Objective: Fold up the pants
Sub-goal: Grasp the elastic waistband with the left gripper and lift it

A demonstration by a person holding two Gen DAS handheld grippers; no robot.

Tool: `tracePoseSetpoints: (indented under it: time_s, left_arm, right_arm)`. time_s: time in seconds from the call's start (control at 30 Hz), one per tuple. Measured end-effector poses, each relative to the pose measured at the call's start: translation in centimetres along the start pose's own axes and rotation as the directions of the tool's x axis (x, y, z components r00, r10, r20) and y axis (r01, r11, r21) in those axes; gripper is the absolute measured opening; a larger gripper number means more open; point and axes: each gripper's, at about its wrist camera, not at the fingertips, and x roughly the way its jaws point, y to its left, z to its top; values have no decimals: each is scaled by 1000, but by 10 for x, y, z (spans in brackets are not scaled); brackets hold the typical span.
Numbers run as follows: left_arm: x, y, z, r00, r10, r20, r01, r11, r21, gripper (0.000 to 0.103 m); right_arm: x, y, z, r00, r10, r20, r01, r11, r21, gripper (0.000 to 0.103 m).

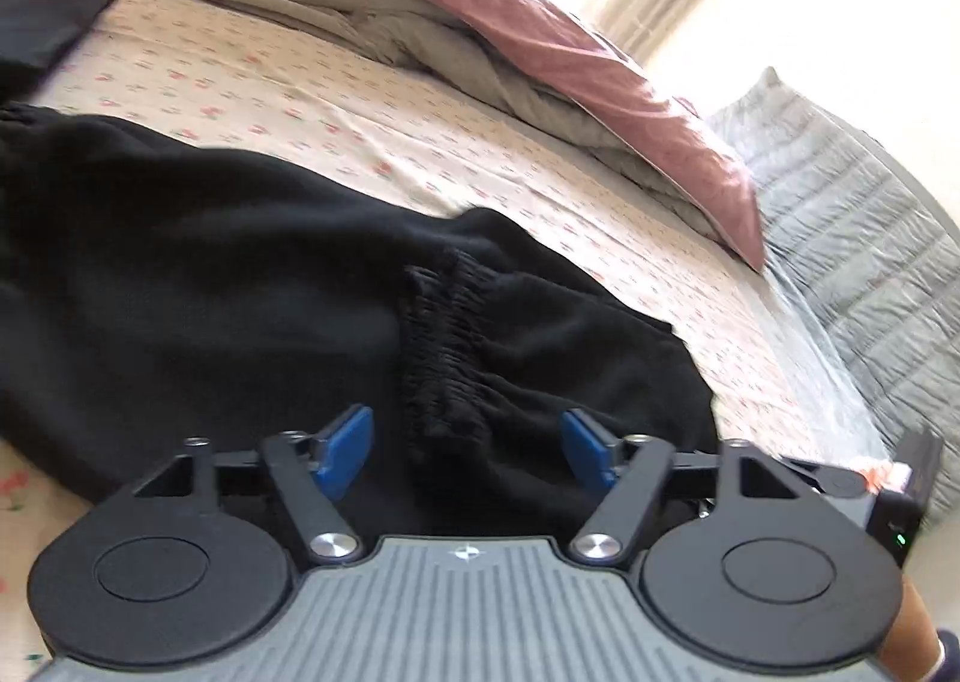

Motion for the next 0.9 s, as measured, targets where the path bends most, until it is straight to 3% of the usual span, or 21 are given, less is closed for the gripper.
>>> tracePoseSetpoints:
  time_s: [0.07,0.13,0.23,0.27,0.3,0.43,0.57,0.63,0.67,0.73,0.87,0.9]
  left_arm:
    - [-20,24,9,992,94,79,-92,995,-32,93]
    - [-41,54,17,974,182,138,-164,978,-133,93]
    - [-65,106,21,953,265,146,-196,907,-373,95]
    - [-70,123,18,950,282,135,-191,864,-466,96]
    - [-72,137,15,952,278,127,-172,831,-529,96]
    - [-57,155,12,984,144,108,-44,774,-631,99]
    - [-35,162,13,988,125,93,-25,716,-697,101]
    - [-32,168,14,981,139,135,0,698,-716,100]
    - [-31,168,14,976,149,158,9,697,-717,98]
    - [-28,169,19,971,169,168,0,707,-707,83]
    - [-26,170,18,960,218,177,-37,725,-688,46]
    - [-27,169,17,956,225,188,-35,724,-688,44]
  right_arm:
    - [-5,10,4,997,60,53,-60,998,9,31]
    - [-9,26,9,990,99,98,-99,995,-8,44]
    - [-16,50,14,975,154,162,-145,987,-61,44]
    - [-18,59,17,970,166,179,-152,984,-88,44]
    - [-20,64,17,967,169,192,-152,983,-102,44]
    - [-27,73,17,957,187,223,-161,979,-127,44]
    - [-27,65,19,955,206,213,-194,978,-79,44]
    - [-26,60,20,951,225,211,-219,974,-54,44]
    - [-26,59,20,948,235,216,-230,972,-47,44]
    - [-28,59,18,941,252,226,-248,968,-45,44]
    - [-23,63,21,930,276,241,-275,961,-40,44]
    - [-20,62,23,927,287,242,-290,957,-24,44]
